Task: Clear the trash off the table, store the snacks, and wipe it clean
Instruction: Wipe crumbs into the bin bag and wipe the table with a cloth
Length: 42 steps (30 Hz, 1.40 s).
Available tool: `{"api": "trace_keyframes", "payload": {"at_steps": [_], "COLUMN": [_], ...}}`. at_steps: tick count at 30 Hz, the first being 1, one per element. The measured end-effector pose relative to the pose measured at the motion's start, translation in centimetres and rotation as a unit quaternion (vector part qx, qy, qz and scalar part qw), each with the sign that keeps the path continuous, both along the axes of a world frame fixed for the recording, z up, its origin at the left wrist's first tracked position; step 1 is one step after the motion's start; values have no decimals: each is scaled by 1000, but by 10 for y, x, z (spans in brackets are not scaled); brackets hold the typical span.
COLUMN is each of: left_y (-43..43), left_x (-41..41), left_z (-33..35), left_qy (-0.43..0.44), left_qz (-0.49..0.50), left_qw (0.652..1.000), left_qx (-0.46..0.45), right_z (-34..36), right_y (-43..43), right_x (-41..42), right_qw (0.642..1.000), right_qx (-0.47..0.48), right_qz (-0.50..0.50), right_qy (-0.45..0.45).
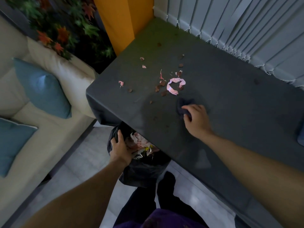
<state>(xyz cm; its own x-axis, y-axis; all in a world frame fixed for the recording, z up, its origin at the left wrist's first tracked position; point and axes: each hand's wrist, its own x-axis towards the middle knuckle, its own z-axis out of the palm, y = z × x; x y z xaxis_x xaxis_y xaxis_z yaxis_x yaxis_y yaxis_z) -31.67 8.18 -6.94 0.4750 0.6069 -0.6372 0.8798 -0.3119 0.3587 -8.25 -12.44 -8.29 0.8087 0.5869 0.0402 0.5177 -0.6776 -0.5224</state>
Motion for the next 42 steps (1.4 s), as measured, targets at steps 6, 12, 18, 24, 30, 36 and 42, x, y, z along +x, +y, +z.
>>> {"api": "trace_keyframes", "payload": {"at_steps": [6,12,18,24,30,36,42], "left_y": [15,32,45,54,60,62,60], "left_x": [7,9,12,17,17,18,16], "left_z": [-5,-15,-17,-19,-22,-22,-22], "left_qy": [-27,-42,-23,-22,-8,-7,-8], "left_qz": [31,51,45,45,42,37,41], "left_qw": [999,998,999,999,999,999,999], "left_qx": [-10,-3,13,16,15,16,14], "right_z": [9,4,2,-5,-6,-3,-1], "right_y": [14,61,70,74,79,91,95], "right_x": [50,101,33,60,12,27,-12], "right_qw": [986,987,998,991,994,991,994], "right_qx": [80,12,42,51,61,92,68], "right_qz": [-132,-161,45,-123,91,-94,84], "right_qy": [-69,16,1,-11,0,-13,18]}}
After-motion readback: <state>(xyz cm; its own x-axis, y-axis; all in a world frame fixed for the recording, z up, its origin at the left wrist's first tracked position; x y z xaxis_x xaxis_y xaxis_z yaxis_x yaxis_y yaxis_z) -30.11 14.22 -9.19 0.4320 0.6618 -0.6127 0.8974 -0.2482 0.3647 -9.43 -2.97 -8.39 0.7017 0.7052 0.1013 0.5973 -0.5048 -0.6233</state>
